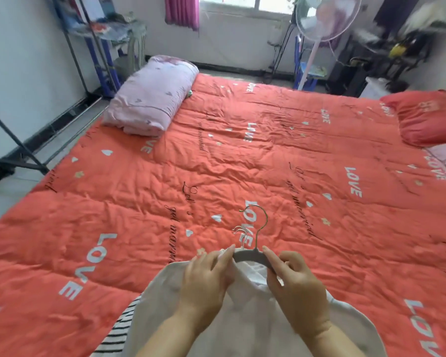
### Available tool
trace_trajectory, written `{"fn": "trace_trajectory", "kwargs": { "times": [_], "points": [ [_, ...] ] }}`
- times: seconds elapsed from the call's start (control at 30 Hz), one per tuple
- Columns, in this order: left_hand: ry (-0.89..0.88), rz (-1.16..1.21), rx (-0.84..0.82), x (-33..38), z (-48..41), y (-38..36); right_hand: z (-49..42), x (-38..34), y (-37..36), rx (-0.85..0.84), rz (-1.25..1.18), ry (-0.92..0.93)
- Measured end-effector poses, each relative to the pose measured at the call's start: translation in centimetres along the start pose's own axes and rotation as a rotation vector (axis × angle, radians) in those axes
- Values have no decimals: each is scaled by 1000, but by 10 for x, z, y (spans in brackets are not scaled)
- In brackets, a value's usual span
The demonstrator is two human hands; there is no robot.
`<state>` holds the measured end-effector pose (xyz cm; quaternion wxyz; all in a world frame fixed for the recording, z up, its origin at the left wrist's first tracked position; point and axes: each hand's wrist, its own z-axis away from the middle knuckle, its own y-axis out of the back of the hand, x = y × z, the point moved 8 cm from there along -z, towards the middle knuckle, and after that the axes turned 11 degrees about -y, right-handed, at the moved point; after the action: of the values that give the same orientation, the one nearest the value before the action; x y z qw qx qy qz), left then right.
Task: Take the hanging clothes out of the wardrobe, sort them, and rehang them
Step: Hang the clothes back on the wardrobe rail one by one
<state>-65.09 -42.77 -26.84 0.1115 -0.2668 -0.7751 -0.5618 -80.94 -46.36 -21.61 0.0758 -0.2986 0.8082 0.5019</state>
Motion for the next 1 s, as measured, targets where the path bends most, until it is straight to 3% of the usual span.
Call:
{"fn": "trace_trajectory", "kwargs": {
  "times": [0.2,0.43,0.73,1.0],
  "points": [
    [-33,-192,232,53,46,135,-1,-108,95,186,-108,168],
    [159,-426,421,100,176,271,42,-255,164,231,-355,483],
    [534,-851,606,193,391,421,160,-454,231,-101,-756,809],
    [742,-1188,769,274,600,537,309,-635,299,-366,-953,1040]
  ]
}}
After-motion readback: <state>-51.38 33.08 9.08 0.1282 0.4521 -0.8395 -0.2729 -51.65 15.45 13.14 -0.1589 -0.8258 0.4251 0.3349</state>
